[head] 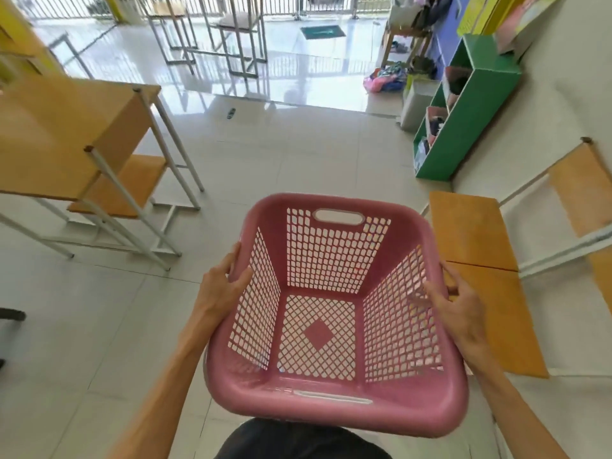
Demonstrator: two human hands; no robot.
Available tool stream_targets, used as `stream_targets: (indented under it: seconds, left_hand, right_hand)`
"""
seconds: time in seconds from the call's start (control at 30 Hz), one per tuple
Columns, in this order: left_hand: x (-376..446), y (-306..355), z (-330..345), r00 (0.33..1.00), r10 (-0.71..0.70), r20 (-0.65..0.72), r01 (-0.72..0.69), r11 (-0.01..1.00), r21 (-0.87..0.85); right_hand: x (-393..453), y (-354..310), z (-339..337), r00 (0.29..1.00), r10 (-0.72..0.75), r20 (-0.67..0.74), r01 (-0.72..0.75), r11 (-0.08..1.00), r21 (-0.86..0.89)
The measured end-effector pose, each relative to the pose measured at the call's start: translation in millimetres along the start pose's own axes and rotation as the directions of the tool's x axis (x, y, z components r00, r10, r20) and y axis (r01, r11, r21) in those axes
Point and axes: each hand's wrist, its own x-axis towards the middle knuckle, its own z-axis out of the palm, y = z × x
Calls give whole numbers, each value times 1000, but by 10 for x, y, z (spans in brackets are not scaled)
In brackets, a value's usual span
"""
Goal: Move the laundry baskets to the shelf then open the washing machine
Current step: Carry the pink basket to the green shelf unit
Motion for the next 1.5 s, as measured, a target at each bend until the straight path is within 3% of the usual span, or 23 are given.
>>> stream_targets:
  seconds: [0.3, 0.5, 0.7, 0.93, 1.1, 1.3, 1.5]
  left_hand:
    - [1132, 165, -345, 999, 3, -45, 1, 997, 81]
    - [2334, 492, -29, 998, 61, 18, -59, 994, -90]
    - [3720, 1400, 434, 988, 133, 78, -118, 978, -170]
    - [5233, 2315, 963, 977, 209, 49, -202, 972, -123]
    - [6220, 2852, 1375, 961, 252, 110, -239, 963, -122]
    - [7583, 3561, 2019, 912, 338, 232, -319, 941, -117]
    - [9089, 4521, 2734, 799, 418, 432, -438, 897, -59]
  right_hand:
    - [1056, -595, 699, 1000, 20, 10, -21, 998, 64]
    - [2011, -629, 716, 996, 72, -45, -67, 991, 116]
    - [3358, -690, 583, 985, 147, -93, -128, 975, 184]
    - [4987, -867, 344, 972, 156, -175, -112, 965, 236]
    - [5840, -919, 215, 949, 191, -249, -119, 953, 278]
    - [6816, -891, 217, 869, 335, -363, -208, 915, 346]
    - [7800, -948, 270, 701, 483, -525, -282, 864, 417]
